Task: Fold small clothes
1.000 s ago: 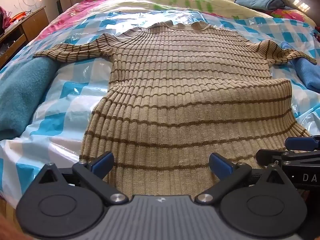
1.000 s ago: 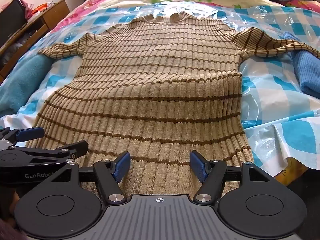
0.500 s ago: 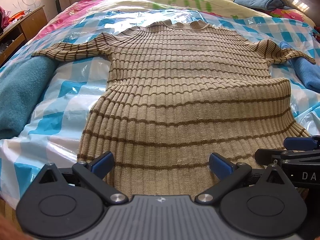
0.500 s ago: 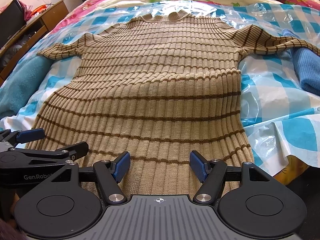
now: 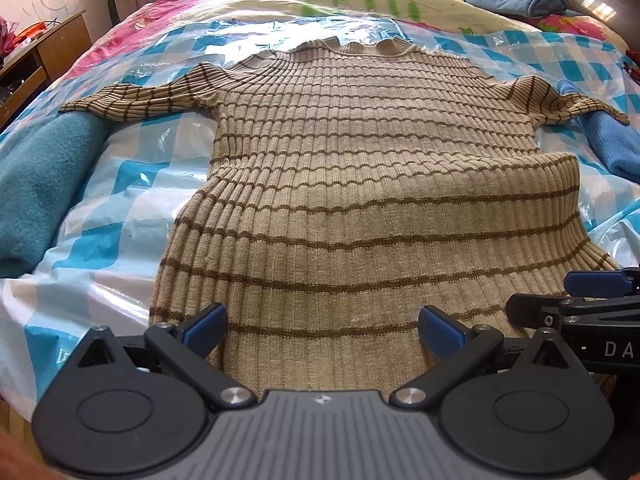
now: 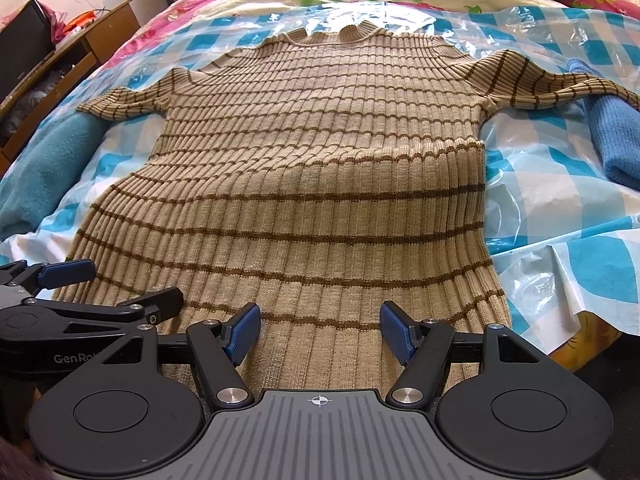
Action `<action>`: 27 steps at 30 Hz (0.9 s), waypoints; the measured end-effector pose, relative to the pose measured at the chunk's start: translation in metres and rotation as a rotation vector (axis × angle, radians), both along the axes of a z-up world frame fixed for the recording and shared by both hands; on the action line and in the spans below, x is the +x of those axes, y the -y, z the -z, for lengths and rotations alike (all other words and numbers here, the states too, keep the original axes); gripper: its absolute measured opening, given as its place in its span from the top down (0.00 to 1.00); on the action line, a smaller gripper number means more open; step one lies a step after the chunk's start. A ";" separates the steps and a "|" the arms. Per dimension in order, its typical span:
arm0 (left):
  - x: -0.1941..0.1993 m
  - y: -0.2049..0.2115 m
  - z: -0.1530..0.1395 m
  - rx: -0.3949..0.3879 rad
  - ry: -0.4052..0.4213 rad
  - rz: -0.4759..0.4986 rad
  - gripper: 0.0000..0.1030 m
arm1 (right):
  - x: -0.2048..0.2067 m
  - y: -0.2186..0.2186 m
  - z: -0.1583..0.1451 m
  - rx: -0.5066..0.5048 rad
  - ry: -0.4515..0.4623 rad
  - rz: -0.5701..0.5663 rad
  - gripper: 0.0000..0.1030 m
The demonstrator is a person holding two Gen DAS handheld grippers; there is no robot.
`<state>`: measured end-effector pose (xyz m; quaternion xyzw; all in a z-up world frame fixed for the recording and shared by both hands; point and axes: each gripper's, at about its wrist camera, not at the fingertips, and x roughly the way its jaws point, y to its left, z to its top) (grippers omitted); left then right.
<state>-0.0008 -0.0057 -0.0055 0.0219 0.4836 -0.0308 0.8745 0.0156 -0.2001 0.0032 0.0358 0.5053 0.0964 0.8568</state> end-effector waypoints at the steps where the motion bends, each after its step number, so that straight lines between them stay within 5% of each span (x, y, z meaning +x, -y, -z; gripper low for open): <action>1: 0.000 0.000 0.000 0.000 0.001 0.003 0.00 | 0.000 0.000 0.000 0.007 0.003 0.000 0.35; 13: 0.017 0.005 -0.008 0.006 0.019 0.031 0.00 | 0.010 0.013 -0.006 0.081 0.021 0.018 0.35; 27: 0.066 0.041 -0.031 -0.036 0.088 0.109 0.00 | 0.045 0.071 -0.040 0.178 0.150 0.137 0.35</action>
